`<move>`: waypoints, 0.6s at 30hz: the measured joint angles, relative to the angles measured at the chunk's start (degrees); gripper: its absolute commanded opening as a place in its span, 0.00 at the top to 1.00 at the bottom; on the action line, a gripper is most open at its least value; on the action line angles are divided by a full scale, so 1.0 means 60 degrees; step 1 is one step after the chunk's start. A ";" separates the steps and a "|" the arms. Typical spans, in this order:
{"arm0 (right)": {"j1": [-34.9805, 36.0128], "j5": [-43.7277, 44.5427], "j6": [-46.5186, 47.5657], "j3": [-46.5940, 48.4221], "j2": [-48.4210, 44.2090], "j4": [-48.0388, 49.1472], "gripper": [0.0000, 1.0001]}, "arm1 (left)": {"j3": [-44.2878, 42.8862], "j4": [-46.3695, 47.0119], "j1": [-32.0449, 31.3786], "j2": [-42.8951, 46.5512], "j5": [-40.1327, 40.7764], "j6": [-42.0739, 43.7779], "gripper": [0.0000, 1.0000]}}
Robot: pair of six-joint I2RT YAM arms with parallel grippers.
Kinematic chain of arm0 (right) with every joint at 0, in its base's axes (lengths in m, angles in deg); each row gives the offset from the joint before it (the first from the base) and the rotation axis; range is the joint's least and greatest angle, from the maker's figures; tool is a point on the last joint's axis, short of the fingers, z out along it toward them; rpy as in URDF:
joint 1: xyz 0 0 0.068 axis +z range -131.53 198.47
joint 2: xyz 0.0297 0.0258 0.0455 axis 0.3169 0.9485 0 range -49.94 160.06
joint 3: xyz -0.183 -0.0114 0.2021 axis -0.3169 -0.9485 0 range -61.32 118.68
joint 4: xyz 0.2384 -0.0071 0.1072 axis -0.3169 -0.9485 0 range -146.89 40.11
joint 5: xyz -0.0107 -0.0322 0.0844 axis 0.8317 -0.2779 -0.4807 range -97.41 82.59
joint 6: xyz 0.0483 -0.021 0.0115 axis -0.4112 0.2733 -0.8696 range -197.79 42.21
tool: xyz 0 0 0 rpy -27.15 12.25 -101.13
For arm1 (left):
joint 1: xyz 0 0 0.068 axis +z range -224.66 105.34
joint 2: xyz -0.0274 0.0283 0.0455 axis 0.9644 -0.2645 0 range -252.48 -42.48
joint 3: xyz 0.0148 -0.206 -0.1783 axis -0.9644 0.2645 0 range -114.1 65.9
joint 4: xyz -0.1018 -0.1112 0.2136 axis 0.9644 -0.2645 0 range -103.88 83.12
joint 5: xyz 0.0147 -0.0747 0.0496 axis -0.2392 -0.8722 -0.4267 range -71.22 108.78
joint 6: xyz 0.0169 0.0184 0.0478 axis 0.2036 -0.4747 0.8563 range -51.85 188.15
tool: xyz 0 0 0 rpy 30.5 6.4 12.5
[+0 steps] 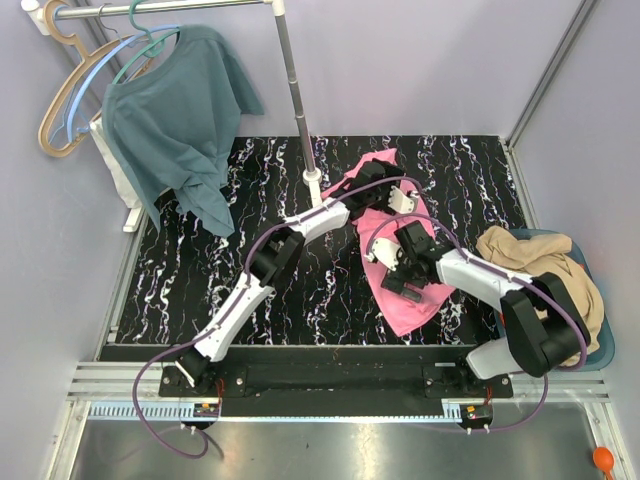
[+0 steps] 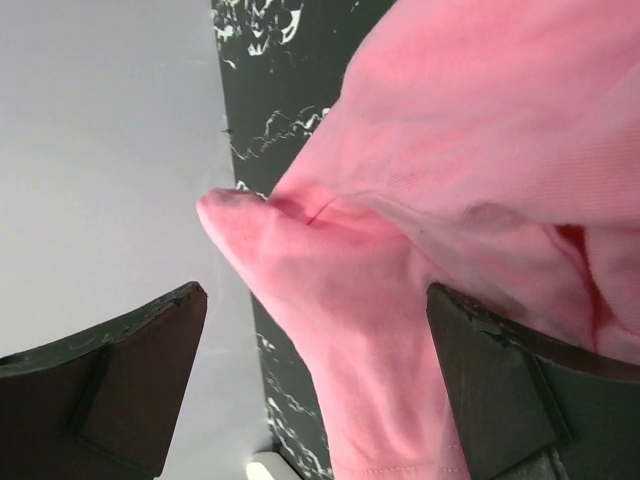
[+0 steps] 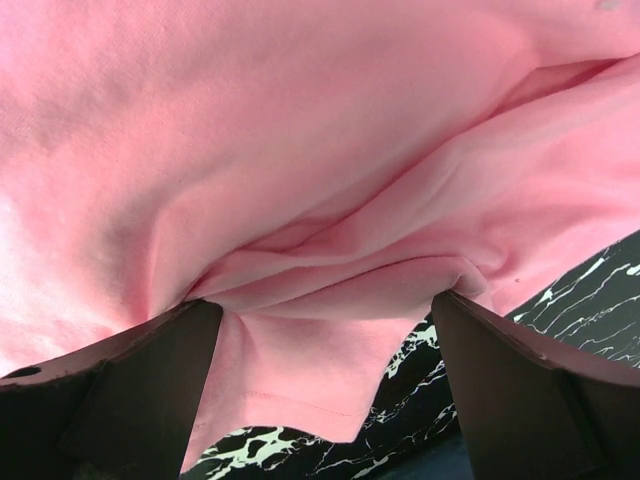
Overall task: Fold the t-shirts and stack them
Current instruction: Fold the tshirt
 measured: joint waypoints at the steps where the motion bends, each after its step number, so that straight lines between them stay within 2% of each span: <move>1: 0.0018 0.0007 0.0011 0.0106 0.0106 -0.0073 0.00 | -0.0124 0.0098 0.0033 -0.0120 -0.0066 0.0200 0.01; 10: 0.0557 0.0036 0.0011 0.0878 0.0863 -0.0732 0.00 | -0.0576 0.0922 0.0364 -0.0725 -0.1133 0.1730 0.01; 18: 0.1308 -0.0142 -0.0113 0.1512 0.1461 -0.1115 0.00 | -0.0965 0.1526 0.0616 -0.1177 -0.1938 0.2430 0.01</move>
